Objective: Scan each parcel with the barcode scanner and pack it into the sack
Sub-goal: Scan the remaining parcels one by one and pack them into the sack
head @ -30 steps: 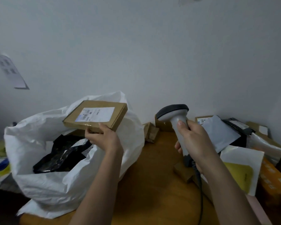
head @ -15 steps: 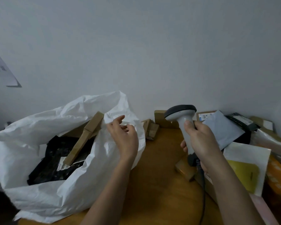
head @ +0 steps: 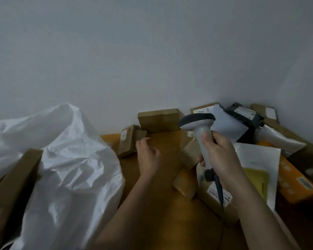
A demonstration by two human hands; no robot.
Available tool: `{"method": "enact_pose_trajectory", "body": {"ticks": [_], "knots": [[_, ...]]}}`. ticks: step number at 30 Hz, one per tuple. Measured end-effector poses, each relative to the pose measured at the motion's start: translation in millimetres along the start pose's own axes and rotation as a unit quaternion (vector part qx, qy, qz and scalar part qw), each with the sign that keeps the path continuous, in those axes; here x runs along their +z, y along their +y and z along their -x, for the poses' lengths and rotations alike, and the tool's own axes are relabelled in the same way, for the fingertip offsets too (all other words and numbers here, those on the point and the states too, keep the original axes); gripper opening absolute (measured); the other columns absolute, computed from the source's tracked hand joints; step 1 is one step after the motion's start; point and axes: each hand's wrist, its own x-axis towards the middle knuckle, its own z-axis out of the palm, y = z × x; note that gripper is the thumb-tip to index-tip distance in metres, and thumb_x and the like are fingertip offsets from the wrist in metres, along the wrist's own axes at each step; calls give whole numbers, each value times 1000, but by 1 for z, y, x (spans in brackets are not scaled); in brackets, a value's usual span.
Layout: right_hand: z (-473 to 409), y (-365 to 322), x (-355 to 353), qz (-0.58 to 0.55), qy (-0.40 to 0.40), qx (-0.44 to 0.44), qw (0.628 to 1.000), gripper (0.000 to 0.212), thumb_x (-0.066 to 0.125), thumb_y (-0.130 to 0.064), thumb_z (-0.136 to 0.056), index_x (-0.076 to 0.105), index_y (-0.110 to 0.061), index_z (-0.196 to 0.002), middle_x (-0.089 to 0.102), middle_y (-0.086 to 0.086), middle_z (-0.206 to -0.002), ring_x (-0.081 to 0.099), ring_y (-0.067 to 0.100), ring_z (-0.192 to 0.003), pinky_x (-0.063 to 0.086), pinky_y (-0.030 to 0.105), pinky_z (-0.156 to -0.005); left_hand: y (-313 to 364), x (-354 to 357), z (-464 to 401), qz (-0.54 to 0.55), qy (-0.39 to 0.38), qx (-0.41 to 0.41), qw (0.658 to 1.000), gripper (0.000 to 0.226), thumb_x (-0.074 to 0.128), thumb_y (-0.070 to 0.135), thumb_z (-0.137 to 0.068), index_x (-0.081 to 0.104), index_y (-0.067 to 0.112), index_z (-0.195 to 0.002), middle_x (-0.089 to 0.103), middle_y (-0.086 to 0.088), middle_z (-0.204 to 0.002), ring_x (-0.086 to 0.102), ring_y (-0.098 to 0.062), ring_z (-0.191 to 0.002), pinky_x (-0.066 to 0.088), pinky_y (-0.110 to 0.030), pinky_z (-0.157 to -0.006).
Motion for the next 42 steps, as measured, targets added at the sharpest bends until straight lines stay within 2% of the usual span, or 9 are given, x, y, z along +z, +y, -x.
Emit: {"method": "enact_pose_trajectory", "body": {"ticks": [4,10,16,19,23,32,35,38,42], "knots": [[-53,22,12,-5,-10,13,1000,35,43,-36,-102,57,-10,-84,54,2,-55,56,15,-51,46,21,-45,-41,34,-66,-48,-18,-145,988,62,55,9,-95,26,12,-150,37,-12,-148,45,-30,-130,45,-46,-104],[-117,68,29,35,-25,57,997,31,42,-40,-101,59,-15,-92,60,1,-56,58,12,-51,46,23,-48,-114,64,-150,-156,-2,-270,950,70,55,21,-97,17,10,-154,31,-18,-154,34,-38,-138,33,-52,-111],[-140,96,42,37,-44,82,995,22,42,-40,-99,59,-27,-93,60,2,-61,60,11,-54,49,24,-52,-174,72,-178,-229,-37,-235,944,64,60,33,-94,34,15,-149,38,-15,-150,37,-37,-135,29,-54,-112],[-142,99,45,33,-42,93,994,21,44,-37,-100,59,-26,-90,60,1,-59,59,6,-50,46,16,-46,-179,74,-166,-271,-26,-184,944,58,59,24,-93,39,20,-147,40,-9,-149,41,-34,-133,30,-54,-109],[-134,95,48,15,-52,105,993,23,44,-38,-100,59,-26,-87,60,-7,-56,59,7,-50,48,23,-50,-167,78,-129,-289,-58,-165,941,59,61,27,-92,39,22,-147,38,-8,-152,38,-32,-136,30,-53,-110],[-107,83,38,9,-50,96,994,23,44,-38,-101,60,-24,-92,59,-3,-59,60,9,-53,49,26,-52,-151,82,-18,-241,-136,-169,946,79,67,63,-76,37,27,-139,31,-9,-141,33,-32,-131,29,-52,-109],[-103,79,35,12,-41,96,994,25,43,-39,-102,60,-22,-95,58,-3,-61,61,14,-56,50,29,-54,-153,73,-6,-177,-95,-257,945,102,74,70,-65,27,28,-145,24,-11,-146,29,-36,-134,27,-51,-109],[-98,73,34,3,-38,97,995,24,43,-39,-102,61,-23,-97,57,-4,-57,60,14,-55,48,27,-52,-150,70,-5,-90,-83,-395,910,128,83,61,-61,8,15,-153,22,-19,-154,22,-40,-142,23,-54,-114],[-89,65,29,9,-39,82,996,23,43,-37,-102,60,-22,-100,59,1,-66,60,7,-52,47,20,-49,-145,67,0,-29,-97,-451,887,114,87,46,-65,20,4,-148,32,-19,-149,33,-37,-138,34,-51,-112]]}}
